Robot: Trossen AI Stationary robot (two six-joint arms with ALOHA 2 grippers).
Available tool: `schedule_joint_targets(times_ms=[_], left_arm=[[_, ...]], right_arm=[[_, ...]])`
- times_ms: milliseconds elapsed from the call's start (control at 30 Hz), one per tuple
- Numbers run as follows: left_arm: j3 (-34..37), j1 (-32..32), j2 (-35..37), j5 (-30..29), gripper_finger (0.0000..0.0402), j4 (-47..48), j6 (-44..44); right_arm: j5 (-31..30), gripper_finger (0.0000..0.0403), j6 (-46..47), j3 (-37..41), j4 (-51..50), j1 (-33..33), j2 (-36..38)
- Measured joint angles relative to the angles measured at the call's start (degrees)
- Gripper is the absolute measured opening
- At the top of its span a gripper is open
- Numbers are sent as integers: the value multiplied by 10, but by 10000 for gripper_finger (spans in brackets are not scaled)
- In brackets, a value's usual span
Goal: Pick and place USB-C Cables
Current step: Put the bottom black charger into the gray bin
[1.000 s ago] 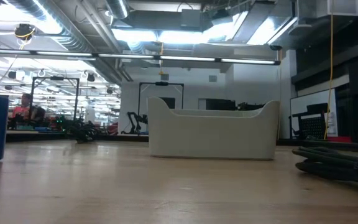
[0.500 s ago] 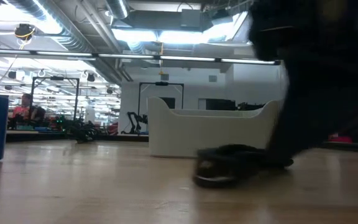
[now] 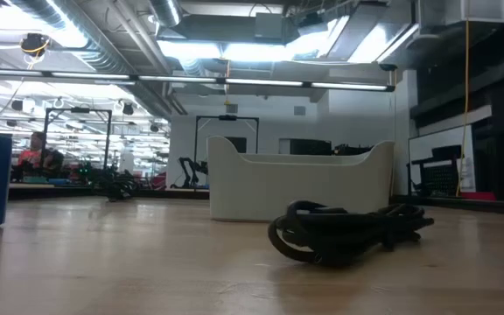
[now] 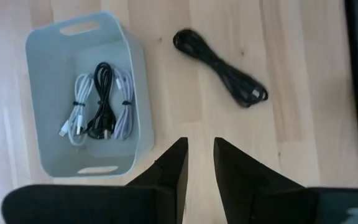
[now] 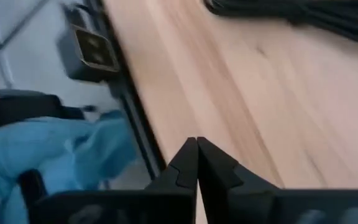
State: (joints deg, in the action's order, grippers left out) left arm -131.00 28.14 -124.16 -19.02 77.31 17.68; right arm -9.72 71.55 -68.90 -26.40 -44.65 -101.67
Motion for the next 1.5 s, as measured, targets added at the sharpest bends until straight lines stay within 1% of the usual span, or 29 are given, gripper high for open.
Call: schedule_joint_targets(times_ms=[67, 133, 233, 300, 400, 500, 567, 700, 800, 900, 967, 1067, 1267, 1400, 1500], left_arm=[[0, 0, 0, 0, 69, -15, 1], [0, 0, 0, 0, 69, -25, 1], [0, 0, 0, 0, 69, -31, 1], [0, -1, 0, 1, 69, -30, 2], [0, -6, 0, 5, 69, -31, 12], [0, -15, 0, 5, 69, -35, 24], [0, -21, 0, 10, 69, -42, 30], [19, -34, -2, 52, 69, -90, 31], [55, -39, -3, 77, 69, -165, 30], [101, -43, -4, 110, 70, -249, 33], [126, -43, -4, 112, 74, -293, 33], [147, -42, -4, 109, 85, -308, 40], [171, -44, -4, 104, 122, -314, 91], [218, -45, -4, 103, 144, -347, 130], [255, -45, -4, 99, 151, -383, 172]], right_arm=[[-16, 12, 31, 0, -60, -18, 14], [-31, 13, 88, 0, -130, -37, 26], [-36, 13, 174, 0, -221, -69, 35], [-35, 10, 222, 0, -263, -90, 36], [-36, 4, 288, 0, -298, -121, 36], [-37, 5, 350, 0, -310, -146, 36], [-50, 3, 380, 0, -319, -160, 36], [-75, 4, 429, 0, -342, -181, 36], [-81, 6, 453, 0, -365, -190, 36], [-82, 7, 454, 0, -377, -194, 36], [-82, 7, 453, 0, -386, -194, 36], [-82, 7, 452, 0, -395, -194, 36], [-83, 8, 451, 0, -403, -194, 36], [-92, 8, 450, 0, -403, -194, 36], [-93, 8, 450, 0, -403, -194, 36]])
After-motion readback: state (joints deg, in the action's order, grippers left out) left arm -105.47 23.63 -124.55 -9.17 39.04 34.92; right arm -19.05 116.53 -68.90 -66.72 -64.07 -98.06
